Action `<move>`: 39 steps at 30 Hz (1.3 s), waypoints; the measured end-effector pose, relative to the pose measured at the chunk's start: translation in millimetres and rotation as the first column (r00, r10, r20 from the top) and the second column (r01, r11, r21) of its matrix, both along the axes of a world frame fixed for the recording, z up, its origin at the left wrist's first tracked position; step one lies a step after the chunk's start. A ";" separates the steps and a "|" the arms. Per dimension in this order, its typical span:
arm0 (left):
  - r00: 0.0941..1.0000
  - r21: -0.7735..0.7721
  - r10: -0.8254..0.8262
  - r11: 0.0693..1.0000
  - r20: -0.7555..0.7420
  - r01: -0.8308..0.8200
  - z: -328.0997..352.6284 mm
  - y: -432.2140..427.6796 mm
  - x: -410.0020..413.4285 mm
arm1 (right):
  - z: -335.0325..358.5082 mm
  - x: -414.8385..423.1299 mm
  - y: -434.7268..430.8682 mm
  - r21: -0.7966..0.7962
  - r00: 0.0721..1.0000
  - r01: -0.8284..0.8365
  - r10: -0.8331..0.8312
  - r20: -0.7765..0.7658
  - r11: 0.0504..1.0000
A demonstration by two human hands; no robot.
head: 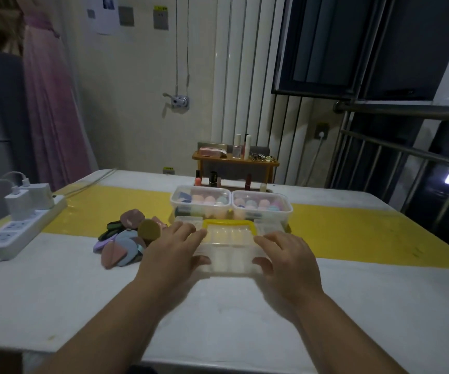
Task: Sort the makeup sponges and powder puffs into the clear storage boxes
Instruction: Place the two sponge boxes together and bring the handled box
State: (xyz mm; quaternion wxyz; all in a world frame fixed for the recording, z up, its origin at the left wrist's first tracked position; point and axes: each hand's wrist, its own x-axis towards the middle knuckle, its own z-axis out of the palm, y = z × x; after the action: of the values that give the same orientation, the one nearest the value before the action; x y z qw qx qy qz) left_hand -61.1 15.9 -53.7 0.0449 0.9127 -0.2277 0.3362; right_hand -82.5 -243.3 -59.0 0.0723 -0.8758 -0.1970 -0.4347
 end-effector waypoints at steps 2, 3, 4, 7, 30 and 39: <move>0.999 0.017 -0.001 1.000 0.053 0.000 -3.9 -0.3 0.3 | -3.1 1.8 -0.9 -0.021 0.997 -0.007 0.008 0.079 1.000; 0.997 0.030 0.005 1.000 0.078 -0.007 -4.8 -0.6 0.5 | -4.4 2.4 -1.6 -0.029 0.993 -0.011 0.014 0.115 1.000; 0.996 0.042 0.010 0.999 0.089 -0.014 -5.0 -1.1 1.4 | -5.3 2.7 -2.2 -0.040 0.989 -0.013 0.019 0.145 0.999; 0.996 0.053 0.001 0.999 0.093 -0.006 -5.9 -1.7 4.5 | -7.3 2.9 -0.9 -0.069 0.979 -0.009 0.023 0.202 0.998; 0.974 -0.604 -0.222 0.783 -0.048 0.149 4.5 7.9 -3.0 | 2.9 -1.1 -0.7 0.037 0.990 -0.040 0.035 0.136 0.999; 0.983 -0.719 -0.160 0.672 0.094 0.178 18.3 2.8 8.7 | 27.2 6.2 8.0 0.265 0.984 0.016 -0.062 0.168 0.964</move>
State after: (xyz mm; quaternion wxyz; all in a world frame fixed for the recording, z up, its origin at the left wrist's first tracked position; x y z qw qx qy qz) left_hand -52.4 18.7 -35.4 0.4297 0.7918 -0.1606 0.4033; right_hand -76.3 -235.3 -31.8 0.1615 -0.8206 -0.1259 -0.5335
